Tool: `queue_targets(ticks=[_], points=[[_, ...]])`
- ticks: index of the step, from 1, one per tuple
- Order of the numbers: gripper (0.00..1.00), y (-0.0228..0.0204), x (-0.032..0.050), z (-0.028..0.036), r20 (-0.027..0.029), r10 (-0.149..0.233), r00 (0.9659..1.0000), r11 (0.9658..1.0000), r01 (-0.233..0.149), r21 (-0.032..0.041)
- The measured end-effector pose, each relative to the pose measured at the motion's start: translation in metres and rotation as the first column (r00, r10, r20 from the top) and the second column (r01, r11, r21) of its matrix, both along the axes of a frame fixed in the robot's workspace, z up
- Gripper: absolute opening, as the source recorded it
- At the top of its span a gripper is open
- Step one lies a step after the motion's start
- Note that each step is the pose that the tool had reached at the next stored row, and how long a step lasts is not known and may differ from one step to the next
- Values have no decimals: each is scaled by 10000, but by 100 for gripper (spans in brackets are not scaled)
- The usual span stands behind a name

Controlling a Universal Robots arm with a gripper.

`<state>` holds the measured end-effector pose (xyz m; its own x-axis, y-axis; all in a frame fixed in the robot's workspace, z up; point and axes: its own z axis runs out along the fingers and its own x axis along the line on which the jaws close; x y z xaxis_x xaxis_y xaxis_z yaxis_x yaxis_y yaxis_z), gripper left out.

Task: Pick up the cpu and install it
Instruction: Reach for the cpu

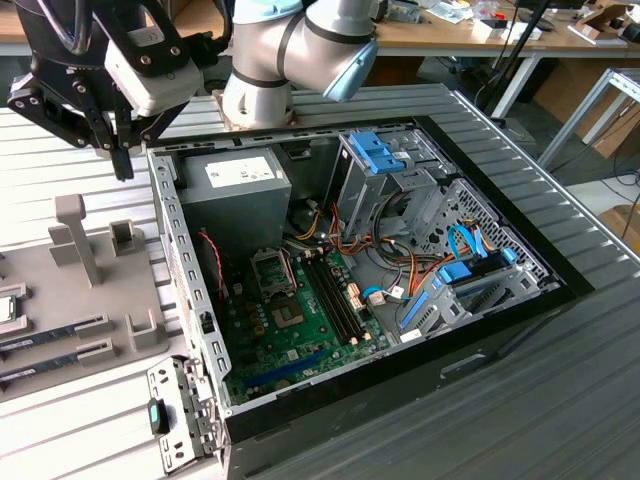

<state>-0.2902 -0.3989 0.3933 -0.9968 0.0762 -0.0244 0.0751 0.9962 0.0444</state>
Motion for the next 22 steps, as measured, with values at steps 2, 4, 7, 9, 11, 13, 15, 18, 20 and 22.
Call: queue_targets(ticks=[2,4,7,9,11,13,15,18,20,22], points=[[11,0,-10,0,1,0,10000,10000,0,0],[11,0,-18,0,0,0,10000,10000,0,0],[11,0,-29,0,0,0,10000,10000,0,0],[11,0,-38,0,1,-1,10000,10000,1,0],[11,0,-45,0,0,0,10000,10000,0,0],[11,0,-53,0,1,0,10000,10000,0,0],[11,0,-60,0,1,0,10000,10000,0,0],[11,0,-71,0,0,0,10000,10000,0,0],[11,0,-79,0,0,0,10000,10000,0,0],[11,0,-88,0,0,0,10000,10000,0,-1]])
